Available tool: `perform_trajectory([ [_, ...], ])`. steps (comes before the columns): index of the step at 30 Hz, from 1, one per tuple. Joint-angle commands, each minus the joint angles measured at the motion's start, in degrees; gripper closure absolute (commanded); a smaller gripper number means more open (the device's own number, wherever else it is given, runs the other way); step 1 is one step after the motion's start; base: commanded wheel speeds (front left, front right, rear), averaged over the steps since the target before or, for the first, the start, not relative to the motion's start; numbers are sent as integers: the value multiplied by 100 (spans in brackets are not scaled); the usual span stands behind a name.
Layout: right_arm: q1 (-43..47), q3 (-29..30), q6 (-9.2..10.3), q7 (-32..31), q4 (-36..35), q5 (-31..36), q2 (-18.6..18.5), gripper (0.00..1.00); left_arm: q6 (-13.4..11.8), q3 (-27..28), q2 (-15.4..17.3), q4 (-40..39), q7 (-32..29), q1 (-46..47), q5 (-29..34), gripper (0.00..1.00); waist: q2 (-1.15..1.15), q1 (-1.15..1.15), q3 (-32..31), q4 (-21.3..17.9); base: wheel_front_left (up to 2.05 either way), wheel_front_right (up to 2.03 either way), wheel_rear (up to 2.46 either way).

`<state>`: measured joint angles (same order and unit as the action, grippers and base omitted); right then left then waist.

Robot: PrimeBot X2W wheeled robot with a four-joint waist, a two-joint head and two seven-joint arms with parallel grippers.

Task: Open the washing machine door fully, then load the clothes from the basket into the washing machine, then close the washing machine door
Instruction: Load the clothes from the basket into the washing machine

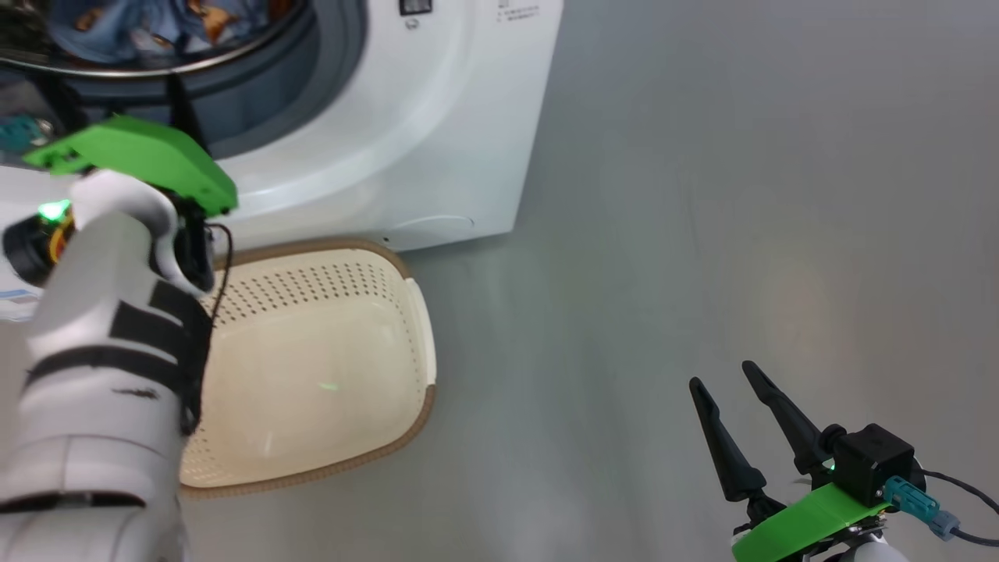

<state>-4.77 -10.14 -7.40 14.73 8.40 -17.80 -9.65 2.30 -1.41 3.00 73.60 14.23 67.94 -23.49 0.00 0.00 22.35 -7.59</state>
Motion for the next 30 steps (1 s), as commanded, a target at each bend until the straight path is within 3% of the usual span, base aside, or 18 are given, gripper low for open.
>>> perform_trajectory([
  [1,-52,-78,-9,27,-85,2,-72,0,70,6,168,-197,72,-182,22,0,0,0,-256,210,0,0,0],
  [16,68,44,-9,27,59,52,-76,0,487,-228,-8,-1445,76,-2220,-313,0,0,0,-1052,458,0,0,0],
  [22,171,43,-9,27,115,47,-64,0,510,-549,-11,-2111,76,-3055,-617,0,0,0,-1300,499,0,0,0],
  [30,217,49,-9,27,112,39,9,0,359,-311,-12,-3291,76,-4196,-476,0,0,0,-1532,477,0,0,0],
])
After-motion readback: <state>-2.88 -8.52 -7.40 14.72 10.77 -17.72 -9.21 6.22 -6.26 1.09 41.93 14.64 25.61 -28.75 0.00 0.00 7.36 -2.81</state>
